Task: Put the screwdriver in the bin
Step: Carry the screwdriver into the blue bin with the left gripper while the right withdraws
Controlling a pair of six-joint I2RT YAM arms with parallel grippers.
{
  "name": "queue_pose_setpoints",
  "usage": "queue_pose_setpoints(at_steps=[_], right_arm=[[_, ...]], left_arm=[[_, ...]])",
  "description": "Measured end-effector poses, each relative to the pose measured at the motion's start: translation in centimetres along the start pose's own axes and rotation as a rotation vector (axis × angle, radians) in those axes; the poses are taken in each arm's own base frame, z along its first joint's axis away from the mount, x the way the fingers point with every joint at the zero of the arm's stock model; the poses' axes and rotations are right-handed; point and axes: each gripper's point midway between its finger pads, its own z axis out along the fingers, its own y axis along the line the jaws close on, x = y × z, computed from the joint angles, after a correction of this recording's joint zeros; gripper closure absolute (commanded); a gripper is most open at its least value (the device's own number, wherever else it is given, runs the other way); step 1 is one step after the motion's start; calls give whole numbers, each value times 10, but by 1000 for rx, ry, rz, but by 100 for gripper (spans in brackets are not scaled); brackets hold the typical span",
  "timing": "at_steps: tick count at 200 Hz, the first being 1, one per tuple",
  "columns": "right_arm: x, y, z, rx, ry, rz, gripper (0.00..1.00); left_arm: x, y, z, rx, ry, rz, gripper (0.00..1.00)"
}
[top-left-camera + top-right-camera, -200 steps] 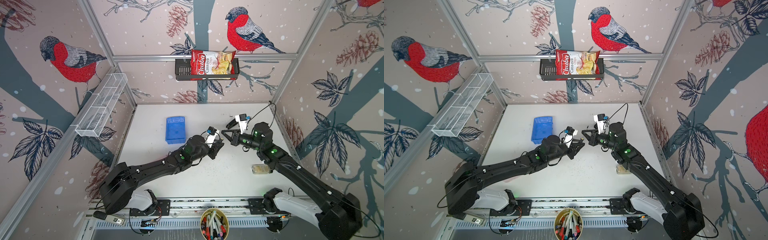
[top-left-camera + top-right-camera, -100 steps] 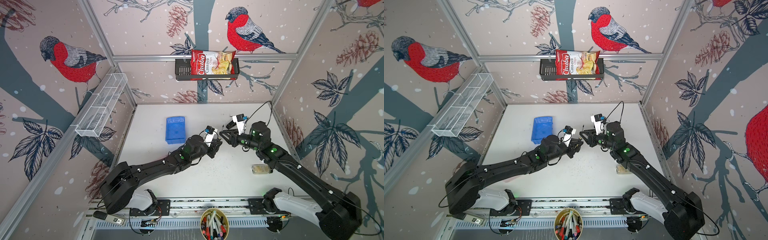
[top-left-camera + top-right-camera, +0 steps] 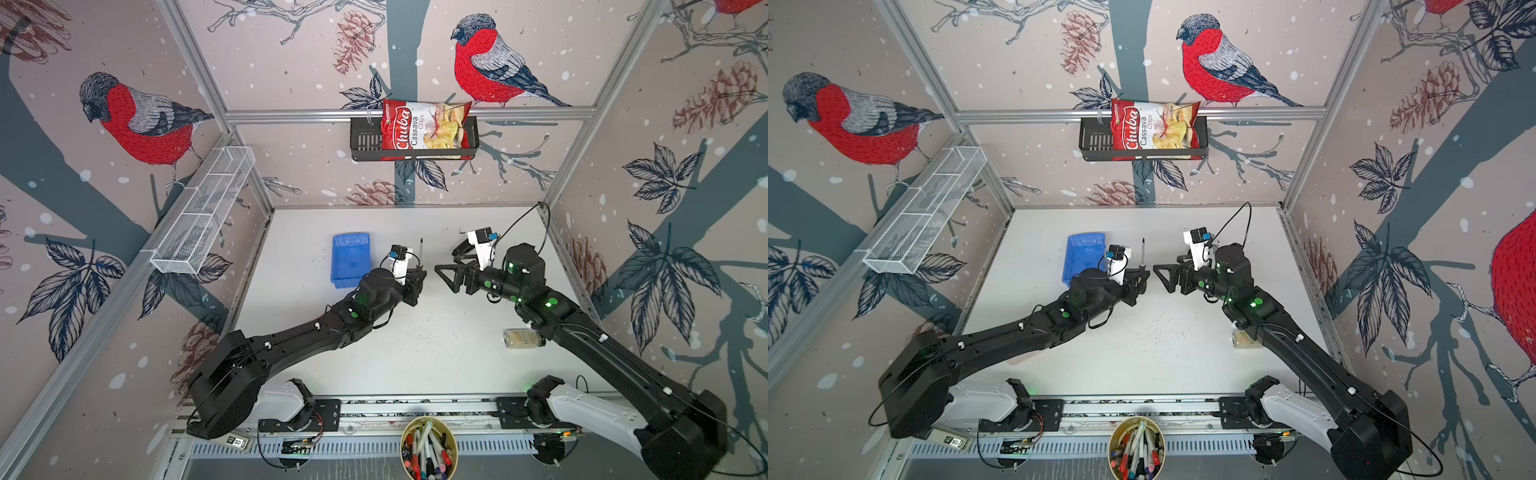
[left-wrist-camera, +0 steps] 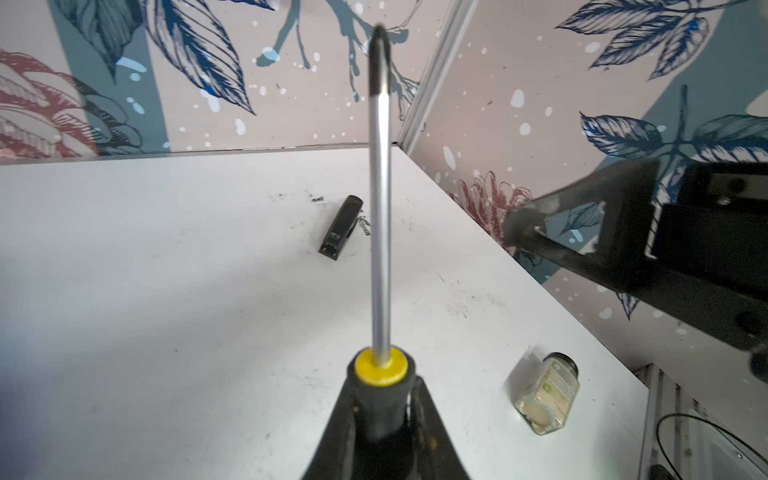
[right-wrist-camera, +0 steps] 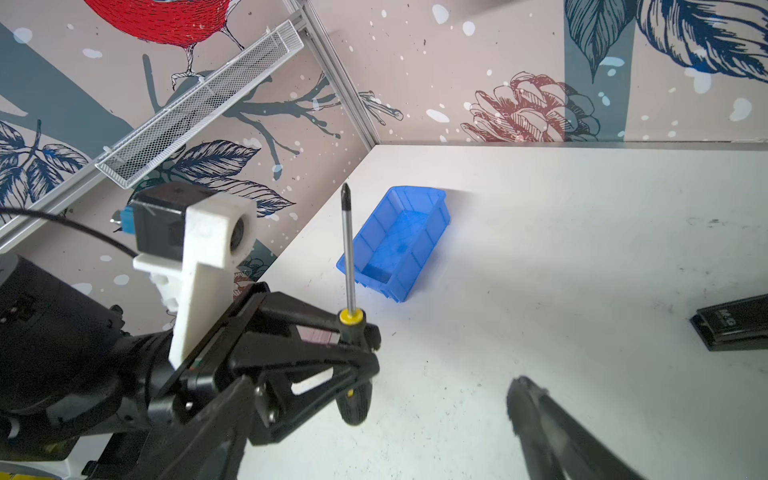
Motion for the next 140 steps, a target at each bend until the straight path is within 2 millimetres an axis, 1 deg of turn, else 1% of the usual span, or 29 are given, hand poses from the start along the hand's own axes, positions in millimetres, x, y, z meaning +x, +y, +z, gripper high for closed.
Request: queue_pose_setpoints(at_steps=[22, 62, 78, 110, 140], right_arm=[[1, 4, 4, -12, 1, -10, 0], [8, 14, 17, -30, 25, -42, 0], [9, 21, 23, -45, 34, -58, 0], [10, 36, 38, -80, 54, -106, 0], [11, 46, 51, -98, 72, -144, 0]], left_arm=[[-6, 28, -3, -71, 1, -23, 100], [-18, 91, -10, -215, 3, -92, 100], [-23, 116, -12, -274, 6, -115, 100], [-31, 158, -12, -368, 27, -152, 100], [-32, 199, -8, -468, 83, -166, 100]])
